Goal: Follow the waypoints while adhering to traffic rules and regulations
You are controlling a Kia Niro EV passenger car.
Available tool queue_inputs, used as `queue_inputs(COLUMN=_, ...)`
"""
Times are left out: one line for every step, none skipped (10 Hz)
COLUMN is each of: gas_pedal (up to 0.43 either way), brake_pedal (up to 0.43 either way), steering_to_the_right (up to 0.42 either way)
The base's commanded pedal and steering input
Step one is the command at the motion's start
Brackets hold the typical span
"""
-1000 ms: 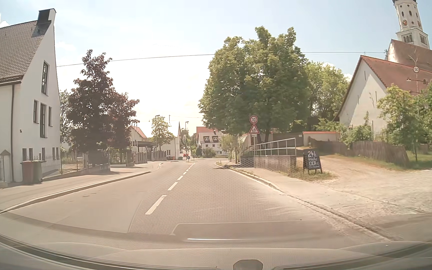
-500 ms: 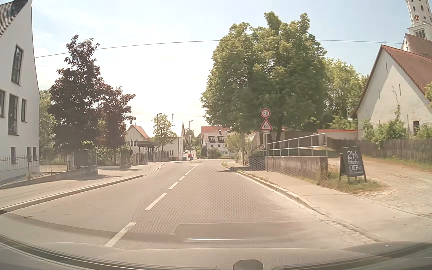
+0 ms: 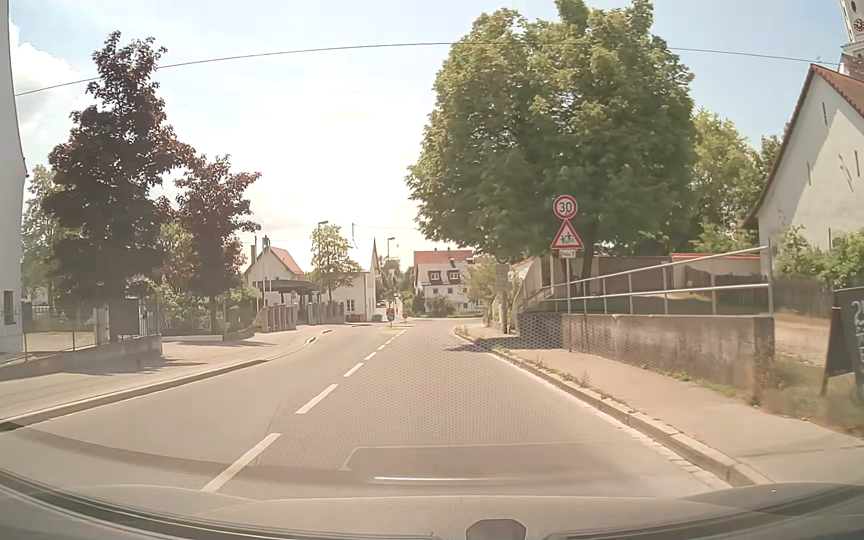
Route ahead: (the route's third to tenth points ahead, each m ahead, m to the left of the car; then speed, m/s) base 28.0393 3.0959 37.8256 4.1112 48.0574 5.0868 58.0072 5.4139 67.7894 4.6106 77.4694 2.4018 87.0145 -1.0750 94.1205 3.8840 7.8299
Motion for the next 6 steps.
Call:
queue_inputs(gas_pedal=0.020, brake_pedal=0.000, steering_to_the_right=-0.028)
queue_inputs(gas_pedal=0.008, brake_pedal=0.000, steering_to_the_right=-0.027)
queue_inputs(gas_pedal=0.008, brake_pedal=0.000, steering_to_the_right=-0.026)
queue_inputs(gas_pedal=0.008, brake_pedal=0.000, steering_to_the_right=-0.025)
queue_inputs(gas_pedal=0.020, brake_pedal=0.000, steering_to_the_right=-0.025)
queue_inputs(gas_pedal=0.020, brake_pedal=0.000, steering_to_the_right=-0.024)
